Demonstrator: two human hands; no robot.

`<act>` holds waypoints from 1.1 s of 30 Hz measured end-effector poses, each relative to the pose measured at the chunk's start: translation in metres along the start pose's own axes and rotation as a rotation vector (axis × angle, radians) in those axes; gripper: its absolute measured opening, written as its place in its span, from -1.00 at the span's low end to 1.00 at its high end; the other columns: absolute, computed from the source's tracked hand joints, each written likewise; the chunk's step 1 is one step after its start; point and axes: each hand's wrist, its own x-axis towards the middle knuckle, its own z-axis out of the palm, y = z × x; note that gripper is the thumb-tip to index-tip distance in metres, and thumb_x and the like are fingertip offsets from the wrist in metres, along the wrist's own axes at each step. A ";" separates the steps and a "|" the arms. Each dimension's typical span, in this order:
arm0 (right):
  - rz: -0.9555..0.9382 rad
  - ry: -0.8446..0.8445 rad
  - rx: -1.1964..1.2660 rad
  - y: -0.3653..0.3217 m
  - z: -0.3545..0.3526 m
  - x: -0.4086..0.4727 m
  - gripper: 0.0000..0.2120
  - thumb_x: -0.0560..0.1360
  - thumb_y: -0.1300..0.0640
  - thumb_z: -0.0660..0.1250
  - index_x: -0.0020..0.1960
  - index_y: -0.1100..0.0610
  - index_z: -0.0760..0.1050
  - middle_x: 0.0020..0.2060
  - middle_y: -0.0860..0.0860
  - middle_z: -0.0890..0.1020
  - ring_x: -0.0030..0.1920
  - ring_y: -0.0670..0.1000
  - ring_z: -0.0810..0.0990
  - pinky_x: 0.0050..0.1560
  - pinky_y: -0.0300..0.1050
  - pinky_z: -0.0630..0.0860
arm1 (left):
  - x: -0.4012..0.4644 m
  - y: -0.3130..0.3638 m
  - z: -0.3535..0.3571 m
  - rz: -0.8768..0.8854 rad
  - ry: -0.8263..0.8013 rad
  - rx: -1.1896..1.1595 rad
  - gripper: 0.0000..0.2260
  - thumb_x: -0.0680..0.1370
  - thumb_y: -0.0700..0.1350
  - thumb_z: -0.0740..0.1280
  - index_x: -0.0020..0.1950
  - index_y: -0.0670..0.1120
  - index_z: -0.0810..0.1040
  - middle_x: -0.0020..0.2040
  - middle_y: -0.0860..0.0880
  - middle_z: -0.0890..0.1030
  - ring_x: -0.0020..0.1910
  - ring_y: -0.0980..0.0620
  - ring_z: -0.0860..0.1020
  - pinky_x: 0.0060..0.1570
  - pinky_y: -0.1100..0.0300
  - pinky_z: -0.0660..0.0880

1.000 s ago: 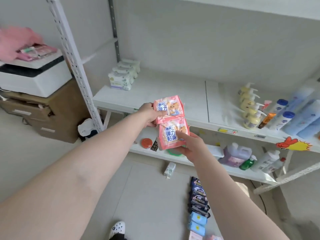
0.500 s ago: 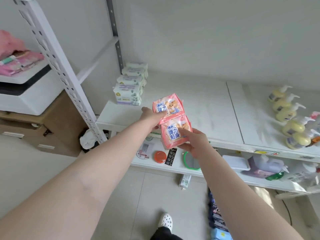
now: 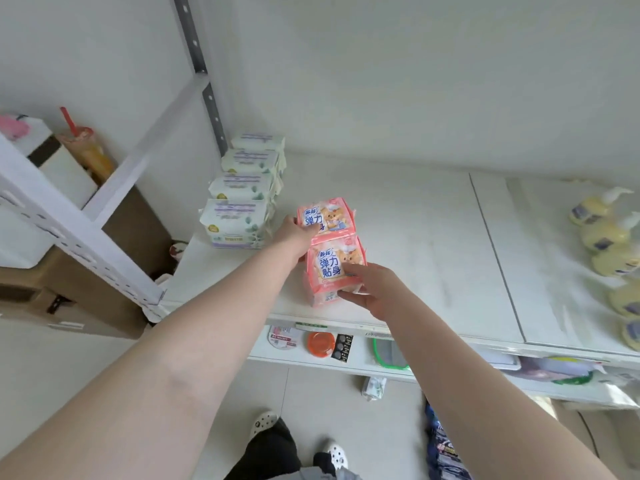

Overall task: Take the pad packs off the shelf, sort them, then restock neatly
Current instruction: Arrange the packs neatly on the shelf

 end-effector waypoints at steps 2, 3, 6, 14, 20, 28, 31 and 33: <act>0.004 0.040 -0.004 -0.004 0.003 0.010 -0.68 0.47 0.25 0.43 0.19 0.28 0.49 0.05 0.20 0.62 -0.18 0.07 0.63 -0.30 -0.08 0.66 | 0.015 0.004 0.002 -0.007 -0.068 0.050 -0.68 0.57 0.00 0.30 0.24 -0.15 0.44 0.04 -0.12 0.59 -0.03 -0.15 0.61 0.06 -0.07 0.57; 0.002 0.067 -0.002 -0.005 0.005 0.015 -0.65 0.47 0.24 0.43 0.22 0.29 0.48 0.09 0.21 0.61 -0.19 0.08 0.63 -0.29 -0.09 0.66 | 0.021 0.007 0.003 -0.009 -0.115 0.076 -0.70 0.58 -0.01 0.28 0.23 -0.14 0.45 0.01 -0.12 0.60 -0.04 -0.15 0.62 0.05 -0.08 0.58; 0.004 0.120 0.001 -0.008 0.010 0.023 -0.62 0.48 0.20 0.42 0.24 0.30 0.47 0.10 0.22 0.61 -0.17 0.11 0.65 -0.23 -0.07 0.67 | 0.039 0.008 0.005 0.024 -0.218 0.178 -0.78 0.61 -0.01 0.21 0.17 -0.09 0.49 -0.01 -0.13 0.64 -0.07 -0.15 0.64 0.00 -0.05 0.60; -0.044 0.225 -0.124 -0.009 0.020 0.026 -0.45 0.51 0.02 0.39 0.40 0.21 0.33 0.17 0.17 0.57 -0.02 0.13 0.64 -0.18 -0.05 0.67 | 0.069 0.002 0.009 0.104 -0.237 0.247 -0.49 0.57 0.18 0.15 0.40 -0.11 0.26 0.26 -0.17 0.53 0.12 -0.20 0.57 0.15 -0.16 0.50; -0.393 0.152 -0.570 -0.027 0.001 0.030 -0.20 0.46 0.13 0.46 0.55 -0.03 0.09 0.39 0.06 0.36 0.35 0.08 0.41 0.26 -0.03 0.43 | 0.030 -0.023 -0.005 0.341 -0.092 0.256 -0.36 0.61 0.07 0.20 0.57 -0.07 -0.03 0.46 -0.16 0.30 0.44 -0.10 0.30 0.33 0.11 0.25; -0.351 -0.256 -0.796 -0.057 -0.008 0.048 -0.08 0.45 0.34 0.42 0.54 -0.20 -0.01 0.38 -0.06 0.34 0.25 0.08 0.52 0.02 0.12 0.62 | 0.007 -0.049 0.007 0.559 -0.218 0.274 -0.43 0.64 -0.17 0.14 0.57 0.03 -0.05 0.57 -0.11 -0.12 0.55 0.06 -0.11 0.36 0.34 -0.04; -0.308 -0.292 -0.760 -0.069 -0.008 0.063 -0.07 0.45 0.38 0.41 0.55 -0.17 -0.01 0.25 -0.11 0.45 0.10 -0.03 0.60 -0.02 0.08 0.63 | 0.017 -0.044 0.011 0.582 -0.186 0.269 -0.47 0.65 -0.18 0.10 0.58 -0.04 -0.05 0.58 -0.09 -0.08 0.56 0.06 -0.07 0.43 0.30 -0.05; -0.319 -0.294 -0.754 -0.077 -0.005 0.074 -0.07 0.45 0.38 0.41 0.56 -0.15 -0.01 0.16 -0.17 0.49 0.06 -0.08 0.61 -0.07 0.00 0.65 | 0.028 -0.035 0.009 0.623 -0.146 0.331 -0.48 0.65 -0.18 0.10 0.58 -0.07 -0.02 0.58 -0.11 -0.05 0.56 0.01 0.00 0.44 0.25 0.01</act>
